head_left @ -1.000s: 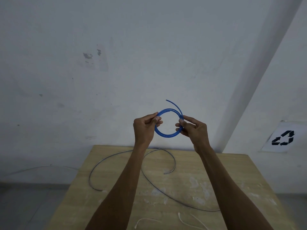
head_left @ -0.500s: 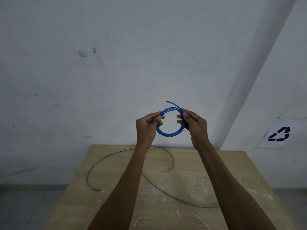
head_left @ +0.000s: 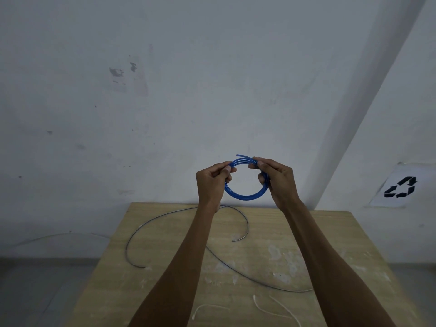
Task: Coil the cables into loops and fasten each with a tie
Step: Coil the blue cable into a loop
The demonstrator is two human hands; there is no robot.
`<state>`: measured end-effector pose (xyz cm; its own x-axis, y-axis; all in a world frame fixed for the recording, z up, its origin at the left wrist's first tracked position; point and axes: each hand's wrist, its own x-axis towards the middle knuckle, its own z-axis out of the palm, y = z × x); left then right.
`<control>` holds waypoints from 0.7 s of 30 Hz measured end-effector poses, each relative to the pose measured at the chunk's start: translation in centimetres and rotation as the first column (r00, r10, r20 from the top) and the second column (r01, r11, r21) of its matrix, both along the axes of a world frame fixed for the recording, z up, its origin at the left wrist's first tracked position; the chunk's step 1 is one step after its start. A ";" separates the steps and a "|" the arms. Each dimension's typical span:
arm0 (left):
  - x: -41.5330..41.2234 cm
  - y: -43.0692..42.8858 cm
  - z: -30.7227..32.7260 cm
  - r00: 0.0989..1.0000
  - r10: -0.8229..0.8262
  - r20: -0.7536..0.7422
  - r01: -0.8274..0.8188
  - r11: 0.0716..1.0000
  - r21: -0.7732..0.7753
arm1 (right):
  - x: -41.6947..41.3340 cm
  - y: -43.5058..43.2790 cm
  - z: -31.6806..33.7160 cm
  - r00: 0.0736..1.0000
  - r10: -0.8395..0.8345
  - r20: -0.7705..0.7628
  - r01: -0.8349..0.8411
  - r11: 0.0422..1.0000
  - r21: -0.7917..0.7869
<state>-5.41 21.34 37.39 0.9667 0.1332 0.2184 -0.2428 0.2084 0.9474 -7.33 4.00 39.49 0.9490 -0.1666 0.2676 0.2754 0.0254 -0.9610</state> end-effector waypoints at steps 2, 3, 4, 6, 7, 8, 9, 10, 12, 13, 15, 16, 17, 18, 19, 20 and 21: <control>0.0 -0.2 -0.3 1.000 0.000 -0.011 0.000 1.000 0.002 | 0.1 0.0 -0.1 0.999 -0.035 0.015 0.035 0.998 -0.061; -0.1 -0.3 -0.4 1.000 -0.002 -0.018 0.002 1.000 -0.002 | 0.1 -0.1 -0.2 0.999 -0.041 0.020 0.043 0.995 -0.090; 0.0 -0.3 -0.5 1.000 -0.008 -0.027 0.008 1.000 -0.010 | 0.1 -0.2 -0.3 0.999 -0.042 0.016 0.043 0.993 -0.107; 0.0 -0.5 -0.6 0.997 -0.042 -0.069 0.039 0.998 -0.049 | 0.2 -0.6 -0.5 0.999 -0.034 -0.019 0.032 0.993 -0.114; 0.0 -0.7 -0.5 0.992 -0.071 -0.103 0.062 0.994 -0.090 | 0.2 -0.9 -0.6 0.999 -0.028 -0.045 0.023 0.993 -0.113; 0.0 -0.8 -0.4 0.984 -0.106 -0.144 0.085 0.985 -0.148 | 0.2 -1.2 -0.6 0.997 -0.018 -0.070 0.011 0.994 -0.109; -0.1 -1.0 -0.3 0.971 -0.145 -0.187 0.105 0.972 -0.211 | 0.1 -1.5 -0.7 0.996 -0.006 -0.090 -0.003 0.995 -0.104; -0.1 -1.3 -0.3 0.957 -0.183 -0.225 0.121 0.957 -0.265 | 0.1 -1.9 -0.9 0.994 0.000 -0.106 -0.011 0.995 -0.099; -0.1 -2.0 -0.4 0.937 -0.228 -0.263 0.140 0.938 -0.316 | -0.1 -2.6 -1.2 0.992 -0.008 -0.129 -0.003 0.996 -0.086; -0.1 -2.5 -0.7 0.936 -0.229 -0.267 0.142 0.940 -0.310 | -0.2 -2.9 -1.3 0.990 -0.021 -0.140 0.011 0.997 -0.074; 0.1 -3.4 -1.3 0.947 -0.202 -0.249 0.140 0.959 -0.246 | -0.3 -3.5 -1.5 0.986 -0.049 -0.161 0.041 0.998 -0.053; 0.1 -3.8 -1.6 0.955 -0.187 -0.230 0.141 0.969 -0.201 | -0.3 -3.8 -1.5 0.984 -0.060 -0.167 0.052 0.997 -0.054; 0.2 -4.3 -1.8 0.961 -0.177 -0.211 0.145 0.976 -0.160 | -0.4 -4.2 -1.6 0.983 -0.068 -0.168 0.059 0.996 -0.061; 0.3 -4.7 -2.0 0.965 -0.173 -0.195 0.150 0.981 -0.126 | -0.4 -4.6 -1.7 0.983 -0.075 -0.168 0.064 0.995 -0.071; 0.4 -5.2 -2.1 0.967 -0.172 -0.187 0.155 0.983 -0.102 | -0.4 -5.2 -1.8 0.982 -0.085 -0.168 0.072 0.994 -0.083; 0.6 -5.7 -2.1 0.967 -0.173 -0.186 0.159 0.983 -0.089 | -0.5 -5.7 -1.9 0.981 -0.094 -0.168 0.079 0.992 -0.094; 0.7 -6.3 -2.1 0.966 -0.177 -0.187 0.164 0.983 -0.084 | -0.5 -6.3 -1.9 0.981 -0.100 -0.169 0.084 0.991 -0.101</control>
<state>-4.67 15.06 35.29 0.9993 -0.0292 0.0215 -0.0119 0.2953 0.9553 -7.84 -2.28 37.55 0.9642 -0.2372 0.1186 0.1013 -0.0840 -0.9913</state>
